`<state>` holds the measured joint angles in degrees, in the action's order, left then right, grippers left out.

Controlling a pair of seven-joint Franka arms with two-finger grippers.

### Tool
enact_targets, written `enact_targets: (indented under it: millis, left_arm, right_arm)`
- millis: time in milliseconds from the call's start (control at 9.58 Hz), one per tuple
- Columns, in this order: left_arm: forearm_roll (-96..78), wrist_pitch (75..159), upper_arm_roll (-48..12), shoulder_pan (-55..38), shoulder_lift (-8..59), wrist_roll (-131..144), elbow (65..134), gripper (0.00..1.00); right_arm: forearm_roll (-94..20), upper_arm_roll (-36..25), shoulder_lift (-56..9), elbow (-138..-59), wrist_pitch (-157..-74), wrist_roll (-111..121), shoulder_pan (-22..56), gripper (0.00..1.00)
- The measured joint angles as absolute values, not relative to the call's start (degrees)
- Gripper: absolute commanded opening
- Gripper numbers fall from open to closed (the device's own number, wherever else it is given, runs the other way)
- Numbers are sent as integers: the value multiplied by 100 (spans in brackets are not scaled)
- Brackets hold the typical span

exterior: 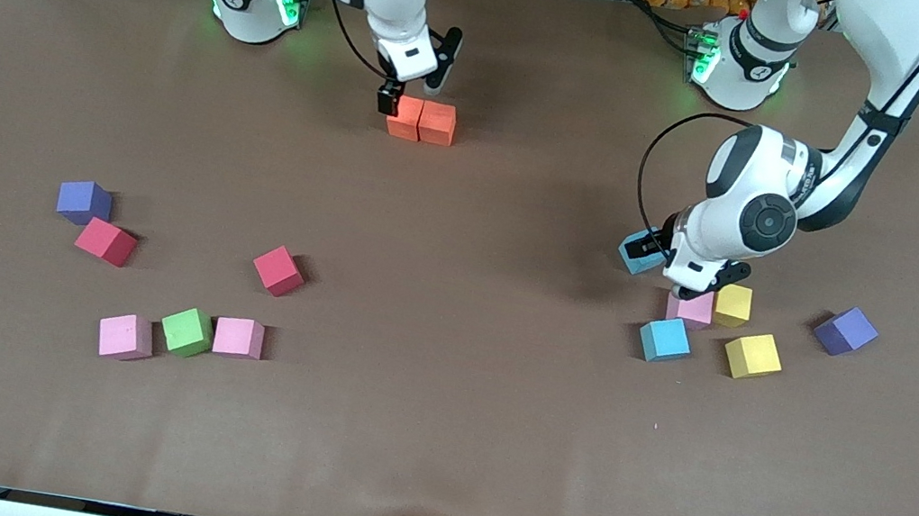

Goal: Form number 2 with 11 blocks
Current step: 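Grasp the cyan cube with the left gripper while the right withdraws, then carry the cyan cube with the left gripper while the right grasps red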

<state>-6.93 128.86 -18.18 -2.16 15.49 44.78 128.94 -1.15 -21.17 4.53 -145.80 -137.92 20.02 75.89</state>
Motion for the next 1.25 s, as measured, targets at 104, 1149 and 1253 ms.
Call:
enact_targets:
  millis: [104,1149,1253]
  left_arm:
    - [-693,12983,-1818,-216,1621,4478,12909,100]
    - [-767,13564,-2100,-708,2035,6359,12869,0]
    - [-1011,13567,-2269,-940,1997,6910,12851,0]
  right_arm:
    - [-115,-2136,598,-14552,-13669,2012,7278,100]
    - [-114,-2374,21,-13813,-14299,2177,4457,100]
    - [-220,-2378,-237,-13630,-14309,2161,4356,100]
